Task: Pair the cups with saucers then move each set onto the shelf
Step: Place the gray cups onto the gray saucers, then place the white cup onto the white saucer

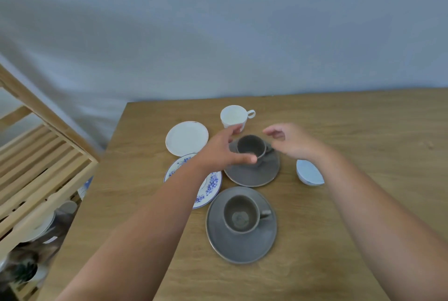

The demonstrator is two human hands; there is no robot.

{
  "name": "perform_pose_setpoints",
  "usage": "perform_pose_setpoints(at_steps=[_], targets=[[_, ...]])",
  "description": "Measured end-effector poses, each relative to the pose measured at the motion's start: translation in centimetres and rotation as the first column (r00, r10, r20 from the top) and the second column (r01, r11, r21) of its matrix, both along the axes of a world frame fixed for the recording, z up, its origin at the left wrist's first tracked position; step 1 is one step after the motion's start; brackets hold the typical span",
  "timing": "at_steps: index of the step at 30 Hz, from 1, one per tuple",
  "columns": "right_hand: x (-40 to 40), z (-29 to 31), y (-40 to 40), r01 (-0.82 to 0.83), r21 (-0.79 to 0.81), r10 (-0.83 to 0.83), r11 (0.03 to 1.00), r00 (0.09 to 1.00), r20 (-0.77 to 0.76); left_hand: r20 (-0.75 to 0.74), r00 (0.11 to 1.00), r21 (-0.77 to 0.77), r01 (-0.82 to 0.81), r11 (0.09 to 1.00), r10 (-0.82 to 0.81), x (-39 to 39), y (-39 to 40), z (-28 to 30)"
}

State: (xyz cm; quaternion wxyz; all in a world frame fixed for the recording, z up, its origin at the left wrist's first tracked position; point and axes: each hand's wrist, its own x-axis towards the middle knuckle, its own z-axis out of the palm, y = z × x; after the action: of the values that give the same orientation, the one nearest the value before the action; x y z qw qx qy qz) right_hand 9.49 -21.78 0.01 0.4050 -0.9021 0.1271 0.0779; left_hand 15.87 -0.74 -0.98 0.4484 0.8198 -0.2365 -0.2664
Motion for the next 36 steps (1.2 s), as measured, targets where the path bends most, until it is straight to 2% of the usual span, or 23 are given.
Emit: perform_pose_setpoints(at_steps=[3,6,8,10,13,20,27,30,36], targets=[[2.3,0.4,-0.6,0.077,0.037,-0.081,0.996,0.991,0.107,-0.057,0.969,-0.128,-0.246,0.961,0.241,1.6,0.3,0.3],[5.1,-0.7,-0.6,0.107,-0.056,-0.1,0.993,0.989,0.112,0.057,0.917,-0.004,-0.396,0.918,0.395,4.1,-0.1,-0.3],[6.7,-1.7,-0.1,0.081,-0.126,-0.076,0.989,0.996,0.043,0.096,0.928,0.101,-0.369,0.924,0.36,5.3,-0.5,-1.1],[8.1,-2.7,0.4,0.075,-0.11,-0.073,0.991,0.997,0.024,0.08,0.953,0.122,-0.301,0.946,0.293,6.0,-1.0,-1.8],[9.7,-3.3,0.7,0.141,-0.013,-0.14,0.99,0.988,0.066,0.063,0.96,0.067,-0.275,0.959,0.271,6.6,-1.7,-2.5],[11.1,-1.8,2.3,0.128,-0.072,-0.112,0.989,0.974,0.198,0.072,0.951,-0.017,-0.299,0.954,0.299,7.5,0.0,-1.8],[13.3,-1.2,7.7,-0.034,0.006,0.032,0.999,0.988,0.151,0.017,0.924,-0.089,-0.378,0.921,0.381,8.2,6.4,-1.3],[13.5,-1.4,9.6,-0.1,-0.024,0.102,0.995,0.987,0.121,-0.007,0.914,-0.069,-0.404,0.912,0.405,8.0,8.6,-1.8],[13.3,-2.1,11.6,-0.122,-0.034,0.125,0.992,0.989,0.076,-0.026,0.907,-0.057,-0.422,0.905,0.421,7.5,10.6,-3.0]])
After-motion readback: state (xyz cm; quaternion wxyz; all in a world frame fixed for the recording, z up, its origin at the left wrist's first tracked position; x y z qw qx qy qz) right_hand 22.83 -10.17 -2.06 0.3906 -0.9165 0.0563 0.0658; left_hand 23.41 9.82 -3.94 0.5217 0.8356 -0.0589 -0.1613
